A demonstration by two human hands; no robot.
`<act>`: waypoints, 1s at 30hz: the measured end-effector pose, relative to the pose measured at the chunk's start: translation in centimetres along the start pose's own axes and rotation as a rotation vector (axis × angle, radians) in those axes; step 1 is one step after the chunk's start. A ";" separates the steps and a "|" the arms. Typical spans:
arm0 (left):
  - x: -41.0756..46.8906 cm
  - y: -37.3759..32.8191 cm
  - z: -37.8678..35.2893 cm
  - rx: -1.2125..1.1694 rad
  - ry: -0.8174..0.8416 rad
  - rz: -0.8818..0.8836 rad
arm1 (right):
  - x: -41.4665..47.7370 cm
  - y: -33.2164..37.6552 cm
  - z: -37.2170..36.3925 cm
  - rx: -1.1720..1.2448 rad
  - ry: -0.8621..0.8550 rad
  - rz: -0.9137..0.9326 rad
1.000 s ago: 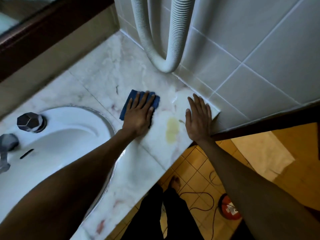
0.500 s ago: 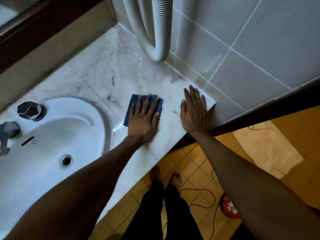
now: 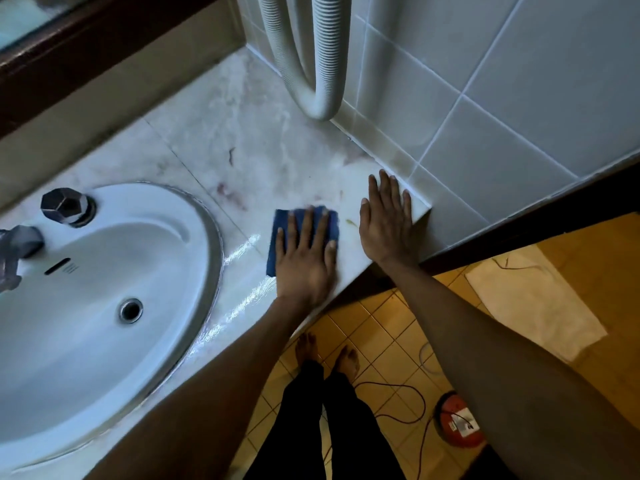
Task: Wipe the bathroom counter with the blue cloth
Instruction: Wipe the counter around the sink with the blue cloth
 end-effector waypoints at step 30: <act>0.3 2.3 0.4 0.045 0.044 -0.178 | 1.6 2.2 -0.4 0.111 0.094 0.116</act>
Point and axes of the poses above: each hand's wrist, its own x-axis towards the middle knuckle, its own z-axis out of the back of the hand, y = z × x, the point moved 9 cm from there along x, towards the middle knuckle, and after that the axes turned 9 degrees about x, right-handed, at the moved point
